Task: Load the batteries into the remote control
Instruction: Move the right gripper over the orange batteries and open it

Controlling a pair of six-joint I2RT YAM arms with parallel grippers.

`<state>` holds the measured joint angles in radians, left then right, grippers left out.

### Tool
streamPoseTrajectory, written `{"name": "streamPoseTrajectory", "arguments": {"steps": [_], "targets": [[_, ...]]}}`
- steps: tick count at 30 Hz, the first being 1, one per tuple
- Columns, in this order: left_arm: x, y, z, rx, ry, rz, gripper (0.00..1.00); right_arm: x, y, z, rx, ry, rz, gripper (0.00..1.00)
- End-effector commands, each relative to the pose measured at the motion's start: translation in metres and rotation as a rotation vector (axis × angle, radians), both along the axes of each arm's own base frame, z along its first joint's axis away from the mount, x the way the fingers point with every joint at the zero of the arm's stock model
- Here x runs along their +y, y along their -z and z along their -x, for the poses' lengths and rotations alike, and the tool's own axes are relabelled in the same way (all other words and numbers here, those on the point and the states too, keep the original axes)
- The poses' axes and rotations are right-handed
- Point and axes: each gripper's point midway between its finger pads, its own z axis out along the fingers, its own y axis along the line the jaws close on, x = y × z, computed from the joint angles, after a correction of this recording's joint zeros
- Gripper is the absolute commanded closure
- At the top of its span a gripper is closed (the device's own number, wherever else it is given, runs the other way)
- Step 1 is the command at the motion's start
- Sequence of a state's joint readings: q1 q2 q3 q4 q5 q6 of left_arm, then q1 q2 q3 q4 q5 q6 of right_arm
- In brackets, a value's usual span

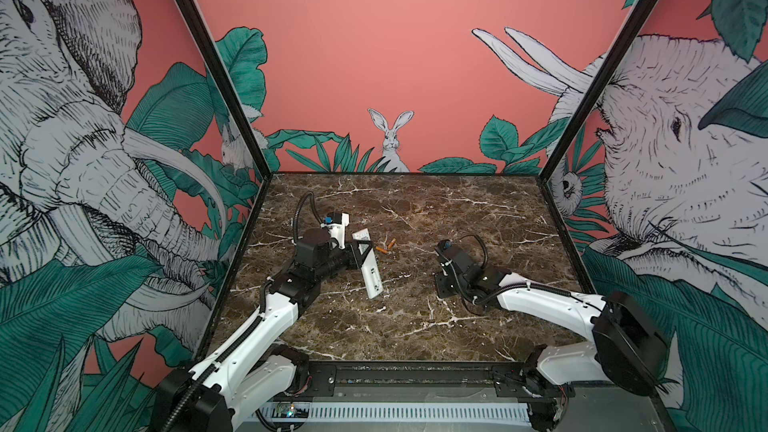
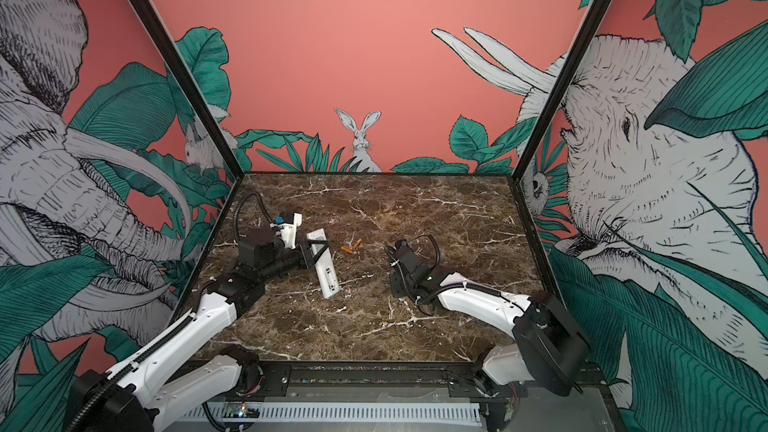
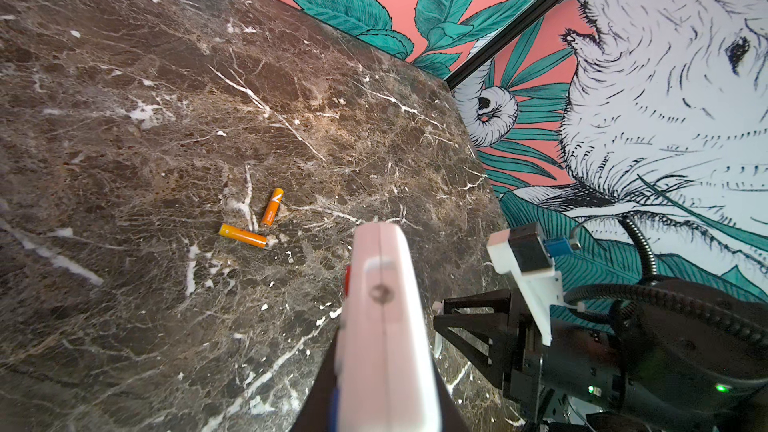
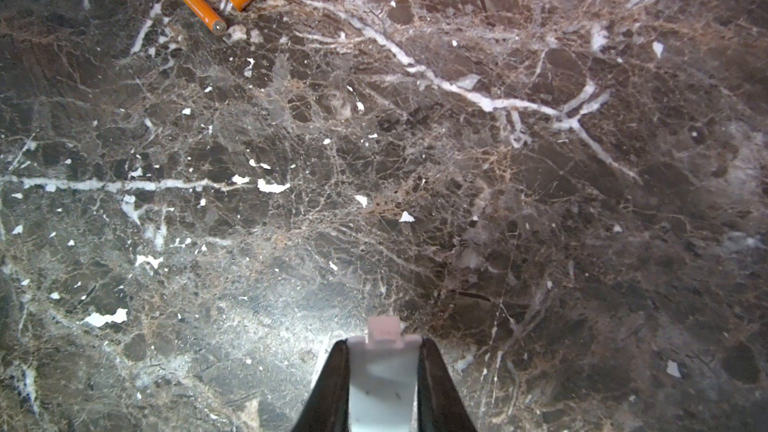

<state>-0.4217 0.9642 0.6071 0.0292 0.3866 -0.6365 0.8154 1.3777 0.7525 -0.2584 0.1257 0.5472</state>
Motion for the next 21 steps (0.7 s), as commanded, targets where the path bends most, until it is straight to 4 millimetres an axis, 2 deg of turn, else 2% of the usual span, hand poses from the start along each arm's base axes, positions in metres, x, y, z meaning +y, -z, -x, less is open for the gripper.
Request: {"name": "streamPoseTrajectory", "arguments": {"steps": [1, 21], "targets": [[0.001, -0.009, 0.0, -0.027, 0.002, 0.032, 1.0, -0.004, 0.003, -0.005, -0.016, 0.035, 0.003, 0.9], [0.003, -0.01, 0.002, -0.027, -0.005, 0.047, 1.0, -0.007, 0.028, -0.002, 0.024, 0.062, 0.019, 0.87]]}}
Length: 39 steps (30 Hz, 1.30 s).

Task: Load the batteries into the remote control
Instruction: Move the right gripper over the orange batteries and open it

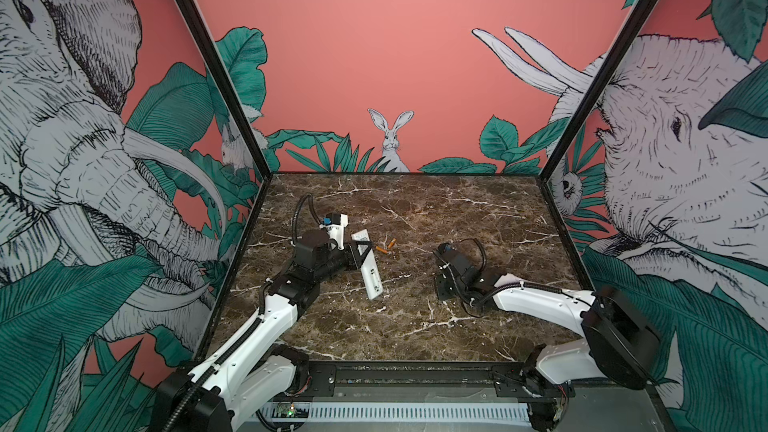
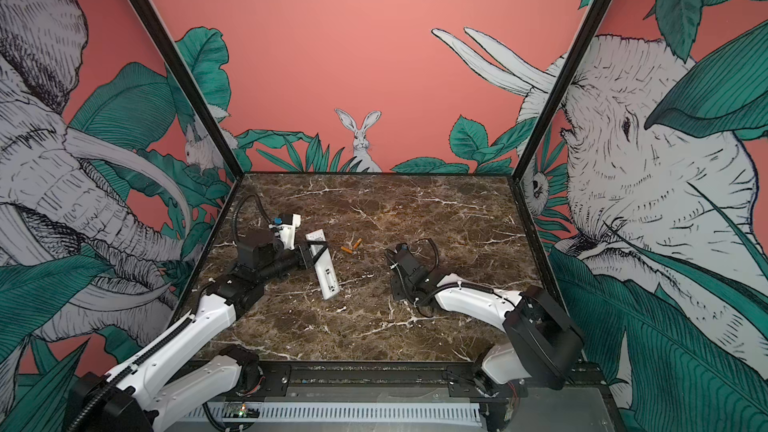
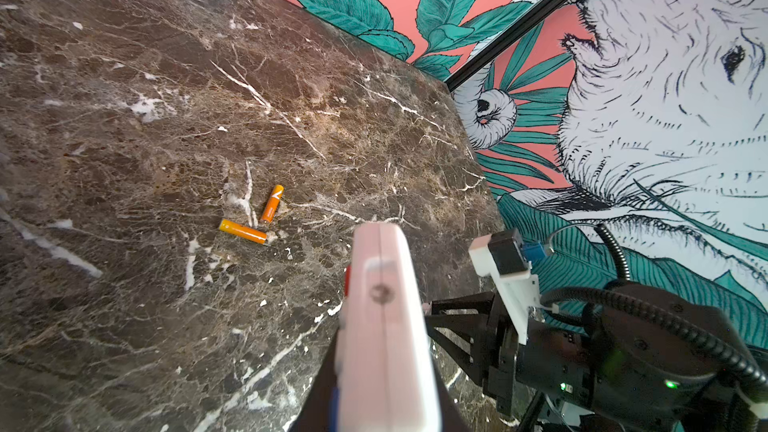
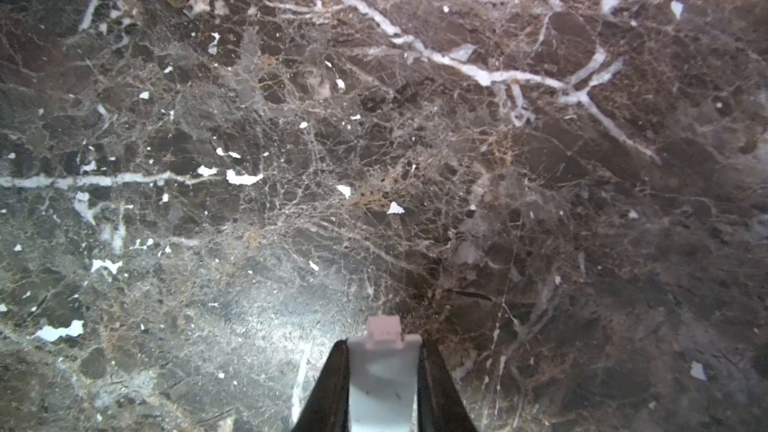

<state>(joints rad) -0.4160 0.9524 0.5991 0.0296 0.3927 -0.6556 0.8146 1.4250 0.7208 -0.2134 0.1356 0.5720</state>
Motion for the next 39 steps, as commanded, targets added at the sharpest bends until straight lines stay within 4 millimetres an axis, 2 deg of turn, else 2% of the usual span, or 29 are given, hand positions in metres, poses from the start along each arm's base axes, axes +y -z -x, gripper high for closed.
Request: {"name": "streamPoseTrajectory", "arguments": {"steps": [1, 11, 16, 19, 21, 24, 27, 34, 39], "targets": [[0.001, -0.009, 0.001, -0.037, 0.005, 0.029, 1.0, -0.004, 0.009, -0.003, 0.003, 0.037, 0.002, 0.87], [0.001, -0.009, 0.001, -0.041, 0.008, 0.031, 1.0, -0.008, 0.032, 0.002, 0.049, 0.059, 0.031, 0.87], [0.002, -0.01, 0.001, -0.041, 0.001, 0.035, 1.0, -0.007, 0.036, 0.002, 0.056, 0.062, 0.028, 0.84], [0.003, -0.01, 0.002, -0.042, 0.0, 0.035, 1.0, -0.005, 0.035, 0.001, 0.054, 0.06, 0.021, 0.76], [0.003, -0.01, 0.002, -0.039, -0.002, 0.037, 1.0, -0.005, 0.032, 0.0, 0.049, 0.062, 0.016, 0.65], [0.003, -0.01, 0.003, -0.034, -0.001, 0.037, 1.0, -0.005, 0.022, -0.001, 0.028, 0.063, 0.006, 0.51], [0.004, -0.011, 0.002, -0.031, -0.007, 0.03, 1.0, -0.008, 0.008, -0.003, 0.003, 0.05, 0.02, 0.43], [0.008, -0.005, -0.005, 0.0, -0.025, 0.046, 1.0, -0.008, -0.036, -0.011, -0.066, -0.02, 0.074, 0.34], [0.017, -0.009, -0.01, 0.0, -0.046, 0.056, 1.0, 0.009, -0.06, -0.02, -0.1, -0.117, 0.085, 0.33]]}}
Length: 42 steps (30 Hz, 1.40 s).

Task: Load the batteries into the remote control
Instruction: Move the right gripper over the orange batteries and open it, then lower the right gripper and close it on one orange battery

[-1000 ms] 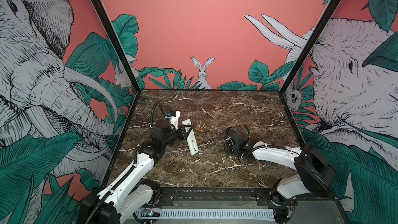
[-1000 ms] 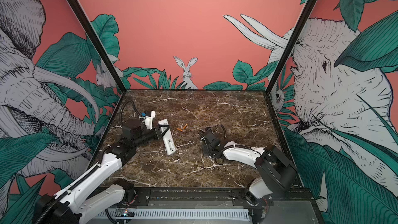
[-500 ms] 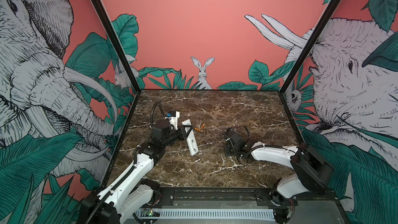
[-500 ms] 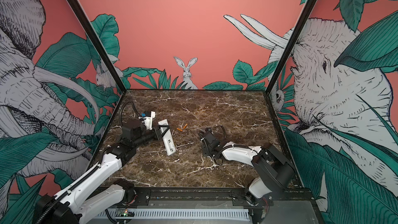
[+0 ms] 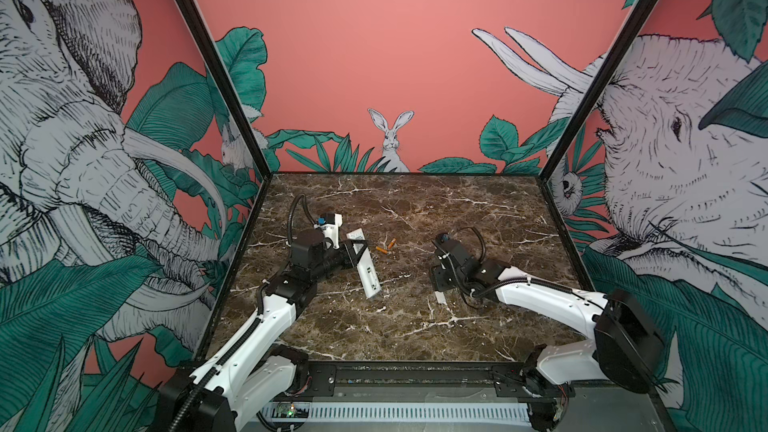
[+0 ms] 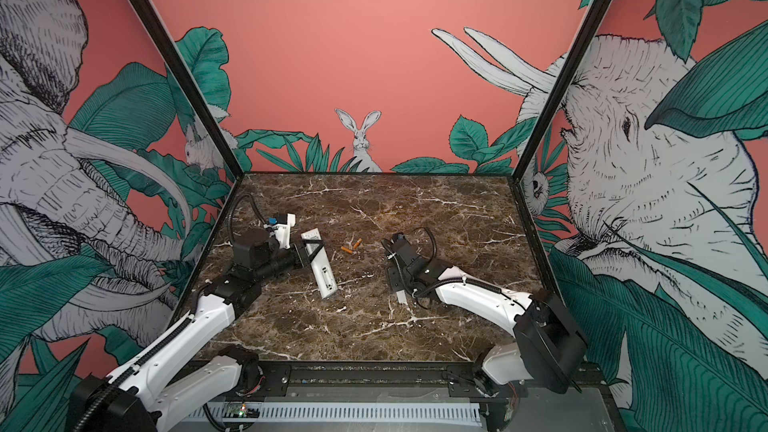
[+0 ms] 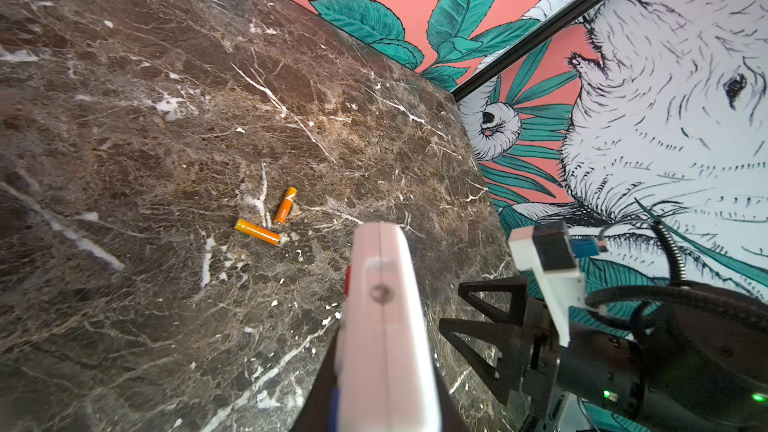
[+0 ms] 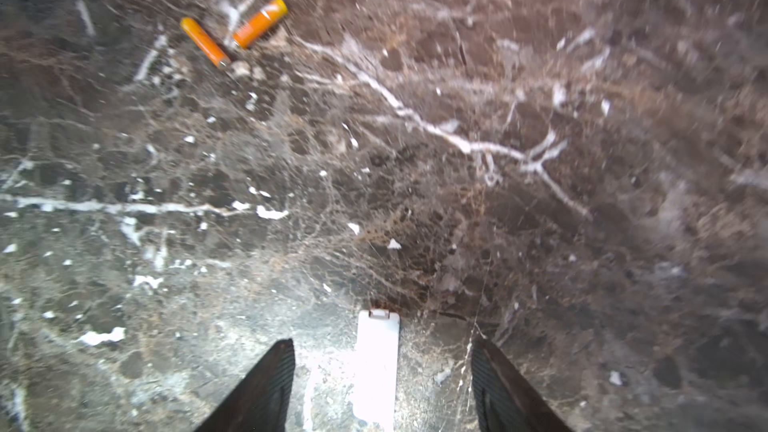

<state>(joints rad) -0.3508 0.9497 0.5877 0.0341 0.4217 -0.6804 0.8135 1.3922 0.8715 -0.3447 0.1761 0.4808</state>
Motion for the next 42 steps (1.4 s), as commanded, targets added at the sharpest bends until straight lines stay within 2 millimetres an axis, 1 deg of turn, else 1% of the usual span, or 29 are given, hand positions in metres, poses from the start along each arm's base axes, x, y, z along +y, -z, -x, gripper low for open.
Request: {"name": "streamPoseTrajectory", "arguments": {"steps": [1, 6, 14, 15, 22, 23, 24, 28, 42], "targets": [[0.003, -0.012, -0.002, -0.024, -0.002, 0.034, 1.0, 0.006, -0.015, -0.005, -0.023, -0.085, 0.055, 0.33], [0.01, -0.013, -0.003, -0.016, -0.019, 0.041, 1.0, 0.029, -0.027, -0.018, -0.048, -0.183, 0.067, 0.34], [0.02, -0.013, -0.004, -0.007, -0.043, 0.046, 1.0, 0.067, -0.037, -0.036, -0.086, -0.338, 0.063, 0.35], [0.021, -0.012, -0.005, -0.002, -0.046, 0.046, 1.0, 0.071, -0.032, -0.038, -0.077, -0.357, 0.073, 0.35], [0.029, -0.008, -0.008, 0.009, -0.067, 0.053, 1.0, 0.1, -0.027, -0.051, -0.089, -0.467, 0.083, 0.37], [0.031, -0.007, -0.009, 0.01, -0.071, 0.053, 1.0, 0.102, -0.02, -0.052, -0.079, -0.479, 0.092, 0.38], [0.032, -0.006, -0.009, 0.013, -0.073, 0.054, 1.0, 0.109, -0.026, -0.058, -0.097, -0.488, 0.083, 0.38], [0.036, -0.002, -0.011, 0.025, -0.081, 0.061, 1.0, 0.125, -0.021, -0.065, -0.1, -0.531, 0.072, 0.39], [0.052, 0.012, -0.02, 0.068, -0.133, 0.077, 1.0, 0.163, 0.017, -0.091, -0.055, -0.615, 0.101, 0.43]]}}
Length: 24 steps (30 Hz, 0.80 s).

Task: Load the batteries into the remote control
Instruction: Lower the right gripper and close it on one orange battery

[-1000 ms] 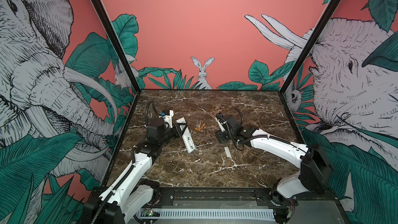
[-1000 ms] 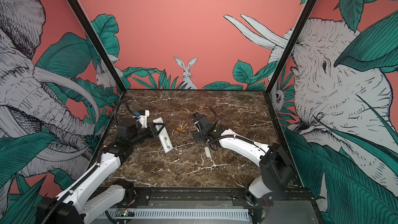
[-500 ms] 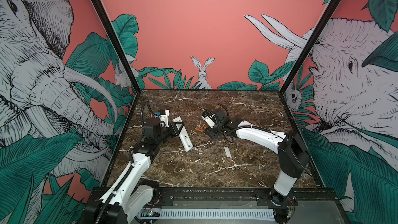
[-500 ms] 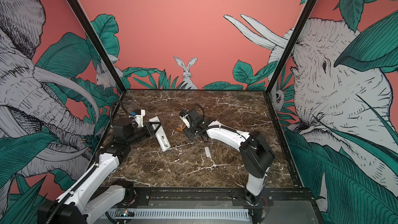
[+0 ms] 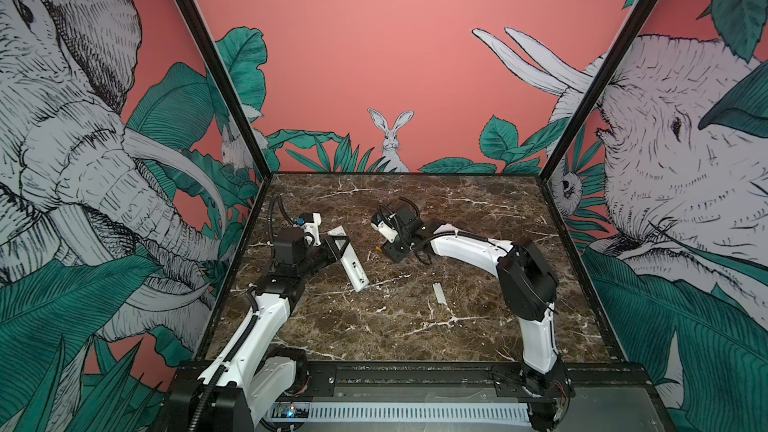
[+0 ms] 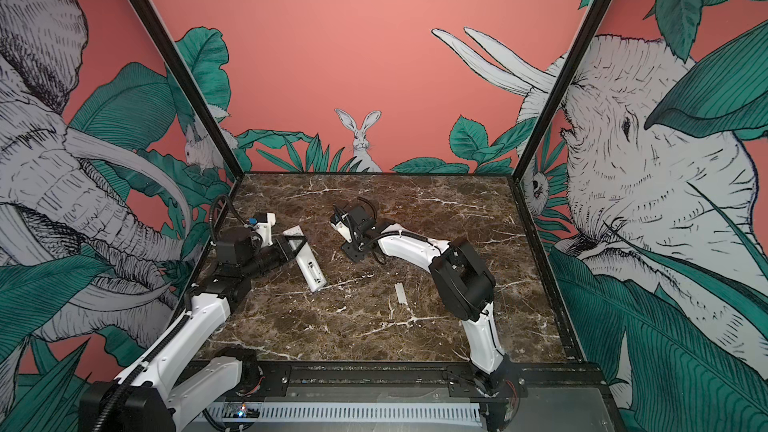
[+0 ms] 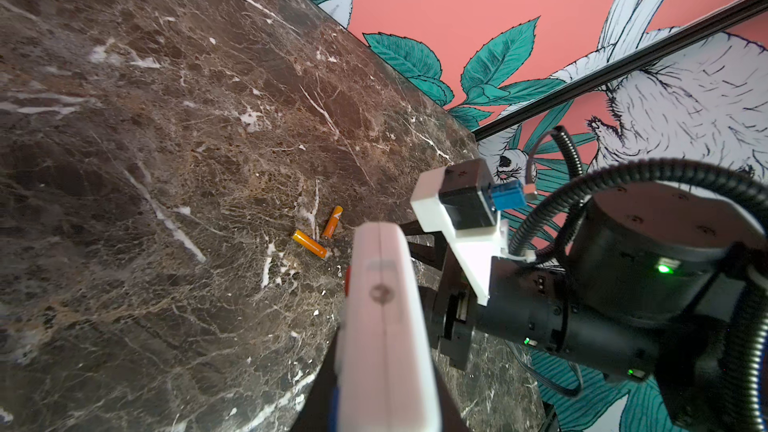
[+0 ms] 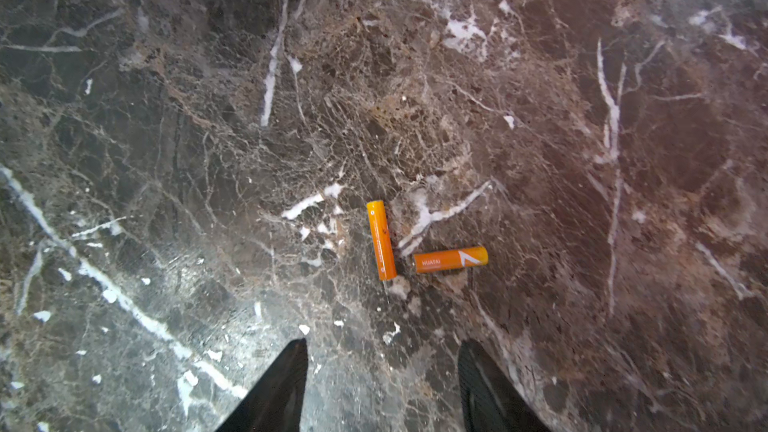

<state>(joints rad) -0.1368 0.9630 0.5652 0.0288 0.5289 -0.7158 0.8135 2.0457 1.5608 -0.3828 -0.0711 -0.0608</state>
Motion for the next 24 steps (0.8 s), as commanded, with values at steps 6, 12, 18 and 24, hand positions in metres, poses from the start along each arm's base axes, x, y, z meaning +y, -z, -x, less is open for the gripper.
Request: {"name": "streamPoseTrajectory", "arguments": {"steps": [6, 12, 18, 24], "targets": [[0.012, 0.006, 0.0, 0.012, -0.024, 0.021, 1.0, 0.023, 0.011, -0.014, 0.013, -0.036, -0.014, 0.44], [0.019, 0.008, -0.001, 0.02, -0.039, 0.019, 1.0, 0.038, 0.02, -0.02, 0.038, -0.053, -0.028, 0.44], [0.023, 0.009, -0.001, 0.024, -0.046, 0.024, 1.0, 0.041, 0.033, -0.021, 0.053, -0.073, -0.002, 0.45], [0.024, 0.008, -0.003, 0.019, -0.047, 0.026, 1.0, 0.04, 0.044, -0.018, 0.075, -0.091, 0.021, 0.46]]}}
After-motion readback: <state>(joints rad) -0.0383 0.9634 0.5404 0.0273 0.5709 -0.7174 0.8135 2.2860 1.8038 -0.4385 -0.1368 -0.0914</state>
